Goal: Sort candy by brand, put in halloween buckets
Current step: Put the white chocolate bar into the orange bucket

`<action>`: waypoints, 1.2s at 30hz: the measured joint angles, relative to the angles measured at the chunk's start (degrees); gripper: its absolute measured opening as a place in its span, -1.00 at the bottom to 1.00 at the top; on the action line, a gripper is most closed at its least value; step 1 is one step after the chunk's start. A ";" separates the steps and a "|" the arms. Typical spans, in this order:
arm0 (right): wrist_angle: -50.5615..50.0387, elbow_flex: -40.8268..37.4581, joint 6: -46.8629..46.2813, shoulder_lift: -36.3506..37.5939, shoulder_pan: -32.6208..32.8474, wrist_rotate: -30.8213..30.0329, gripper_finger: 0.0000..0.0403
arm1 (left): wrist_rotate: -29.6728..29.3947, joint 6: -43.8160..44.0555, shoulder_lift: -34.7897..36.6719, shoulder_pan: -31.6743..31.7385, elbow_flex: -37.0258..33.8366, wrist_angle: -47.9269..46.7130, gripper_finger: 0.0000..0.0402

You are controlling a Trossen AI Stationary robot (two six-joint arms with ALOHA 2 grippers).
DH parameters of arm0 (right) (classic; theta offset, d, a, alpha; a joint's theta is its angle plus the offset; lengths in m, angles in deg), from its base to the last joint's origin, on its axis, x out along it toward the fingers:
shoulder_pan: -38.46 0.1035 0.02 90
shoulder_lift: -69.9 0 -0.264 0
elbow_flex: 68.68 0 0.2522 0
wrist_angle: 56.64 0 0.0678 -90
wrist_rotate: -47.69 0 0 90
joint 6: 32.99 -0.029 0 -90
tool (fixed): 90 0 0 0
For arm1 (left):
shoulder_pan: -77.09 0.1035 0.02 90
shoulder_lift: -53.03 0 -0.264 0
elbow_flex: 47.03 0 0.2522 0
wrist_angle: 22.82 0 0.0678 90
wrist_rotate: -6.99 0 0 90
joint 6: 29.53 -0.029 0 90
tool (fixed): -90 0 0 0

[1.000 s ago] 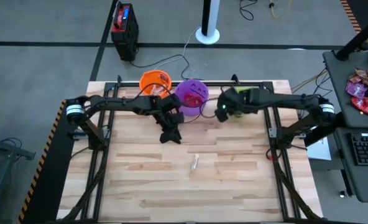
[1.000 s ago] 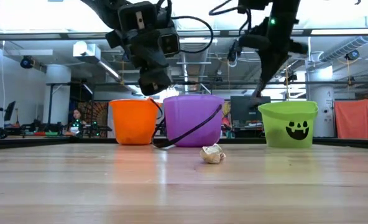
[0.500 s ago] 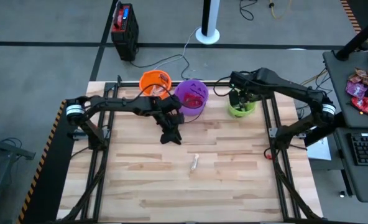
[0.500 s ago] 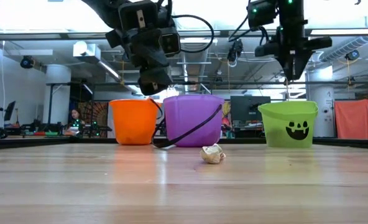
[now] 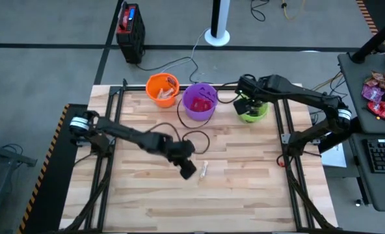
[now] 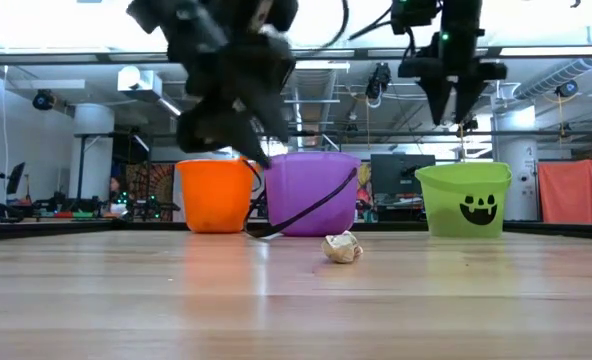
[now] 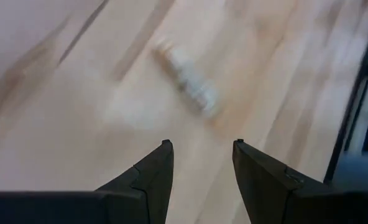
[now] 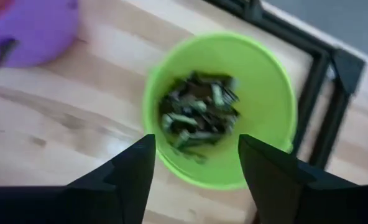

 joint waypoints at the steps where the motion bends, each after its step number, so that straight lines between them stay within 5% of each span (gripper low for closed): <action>1: 1.38 -0.09 1.32 0.00 0.24 0.00 0.11 | -2.50 1.52 -0.42 -1.33 0.02 2.38 -0.26; 5: 5.67 -0.37 6.45 0.00 0.80 0.11 0.17 | -8.13 5.43 -3.93 -2.90 0.11 9.80 -0.26; 14: 6.32 -1.26 10.83 0.00 1.02 0.52 0.25 | -8.42 7.26 -13.07 -2.94 1.10 23.19 -0.26; 21: 6.36 -3.02 13.49 0.00 1.01 0.52 0.27 | -12.56 -1.03 -15.68 -2.94 10.80 -0.16 -0.26; 26: 6.39 -3.99 14.41 0.00 1.01 0.54 0.27 | -14.86 -5.16 -19.16 -3.89 17.68 -0.20 -0.26; 36: 6.39 -4.07 15.12 0.00 1.01 0.52 0.29 | -17.38 -3.60 -30.15 -4.88 29.69 -16.20 -0.26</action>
